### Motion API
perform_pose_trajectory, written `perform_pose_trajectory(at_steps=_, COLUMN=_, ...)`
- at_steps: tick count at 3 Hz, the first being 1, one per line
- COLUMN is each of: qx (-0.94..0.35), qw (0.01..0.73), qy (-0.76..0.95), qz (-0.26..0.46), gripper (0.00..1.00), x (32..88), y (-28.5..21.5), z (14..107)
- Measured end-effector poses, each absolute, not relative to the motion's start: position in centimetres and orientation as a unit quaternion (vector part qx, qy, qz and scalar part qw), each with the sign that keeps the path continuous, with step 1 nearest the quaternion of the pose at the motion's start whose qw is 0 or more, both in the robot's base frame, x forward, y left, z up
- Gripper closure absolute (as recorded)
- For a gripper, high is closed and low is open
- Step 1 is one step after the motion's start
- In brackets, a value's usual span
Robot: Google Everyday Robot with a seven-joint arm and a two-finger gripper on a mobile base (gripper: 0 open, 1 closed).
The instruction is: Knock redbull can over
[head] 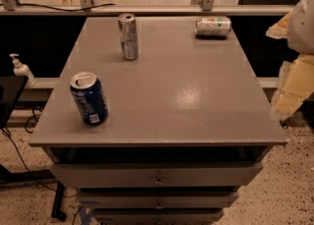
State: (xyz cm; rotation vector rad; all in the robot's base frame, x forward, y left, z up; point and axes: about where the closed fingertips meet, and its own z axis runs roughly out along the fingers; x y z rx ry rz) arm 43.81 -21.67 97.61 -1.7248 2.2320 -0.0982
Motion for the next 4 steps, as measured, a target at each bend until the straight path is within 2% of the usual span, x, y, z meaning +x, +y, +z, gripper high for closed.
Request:
perform_pose_trajectory(at_steps=2, qx=-0.599, qw=0.185, qy=0.779, qz=-0.024, gripper=0.00, x=45.0, y=-20.9, z=97.0)
perform_pose_trajectory(at_steps=4, qx=-0.577, qw=0.303, qy=0.756, qz=0.057, gripper=0.00, x=52.1, y=-16.0, z=93.6)
